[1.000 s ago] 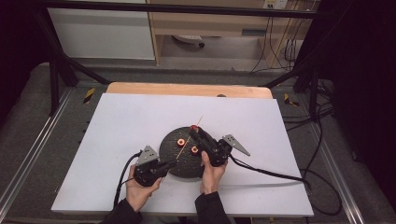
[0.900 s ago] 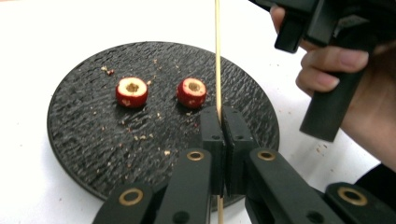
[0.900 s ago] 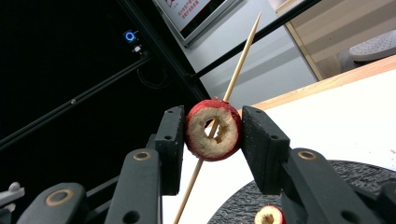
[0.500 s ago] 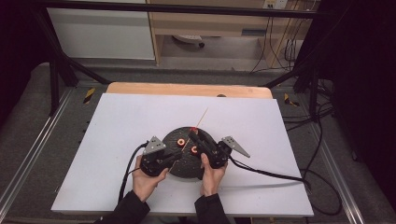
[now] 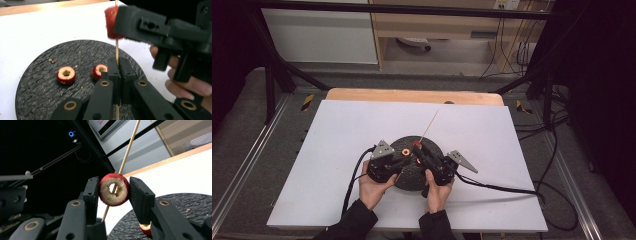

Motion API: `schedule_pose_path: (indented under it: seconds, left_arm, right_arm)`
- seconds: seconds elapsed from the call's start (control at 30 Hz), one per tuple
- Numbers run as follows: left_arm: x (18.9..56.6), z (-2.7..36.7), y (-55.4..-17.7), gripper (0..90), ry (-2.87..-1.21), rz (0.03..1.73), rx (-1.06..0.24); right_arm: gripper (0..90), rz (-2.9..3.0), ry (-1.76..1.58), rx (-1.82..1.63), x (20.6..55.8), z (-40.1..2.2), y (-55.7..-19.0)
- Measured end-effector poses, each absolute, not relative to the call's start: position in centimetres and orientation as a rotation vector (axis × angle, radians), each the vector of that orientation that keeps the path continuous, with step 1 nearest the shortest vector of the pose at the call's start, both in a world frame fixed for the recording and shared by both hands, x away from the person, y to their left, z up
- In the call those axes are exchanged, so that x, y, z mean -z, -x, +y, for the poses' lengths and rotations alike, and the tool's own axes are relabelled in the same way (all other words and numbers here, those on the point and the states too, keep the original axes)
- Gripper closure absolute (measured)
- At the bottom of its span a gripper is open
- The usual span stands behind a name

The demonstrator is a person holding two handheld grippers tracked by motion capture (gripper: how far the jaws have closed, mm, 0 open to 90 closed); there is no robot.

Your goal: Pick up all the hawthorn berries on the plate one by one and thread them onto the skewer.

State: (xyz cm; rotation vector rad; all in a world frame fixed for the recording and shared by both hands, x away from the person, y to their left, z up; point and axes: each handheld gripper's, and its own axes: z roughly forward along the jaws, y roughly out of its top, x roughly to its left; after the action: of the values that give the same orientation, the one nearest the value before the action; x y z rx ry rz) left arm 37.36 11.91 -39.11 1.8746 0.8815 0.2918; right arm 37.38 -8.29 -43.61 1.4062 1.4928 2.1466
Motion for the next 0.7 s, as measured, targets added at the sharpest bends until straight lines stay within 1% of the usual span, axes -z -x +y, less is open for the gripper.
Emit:
schedule_pose_path:
  seconds: [0.3,0.33,0.37,0.43,0.57,0.7]
  left_arm:
    - [39.1,11.9,-37.5,88.5,-1.882,0.867,-0.282]
    - [39.1,12.0,-37.5,88.5,-1.883,0.864,-0.284]
    - [39.1,12.1,-37.4,88.5,-1.885,0.864,-0.284]
    - [39.3,12.4,-37.4,88.5,-1.887,0.868,-0.282]
    - [39.5,13.3,-37.1,88.5,-1.896,0.874,-0.287]
    - [39.7,14.5,-36.8,88.5,-1.905,0.878,-0.292]
  right_arm:
    - [60.2,1.499,-1.406,-2.132,43.6,-8.3,-37.2]
    - [58.0,1.505,-1.405,-2.127,43.6,-8.3,-37.1]
    - [53.6,1.507,-1.412,-2.113,43.6,-8.3,-37.1]
    - [49.8,1.531,-1.401,-2.088,43.5,-8.4,-37.1]
    - [39.3,1.570,-1.389,-2.064,43.3,-8.6,-37.2]
    - [25.6,1.659,-1.376,-1.983,43.2,-8.9,-37.6]
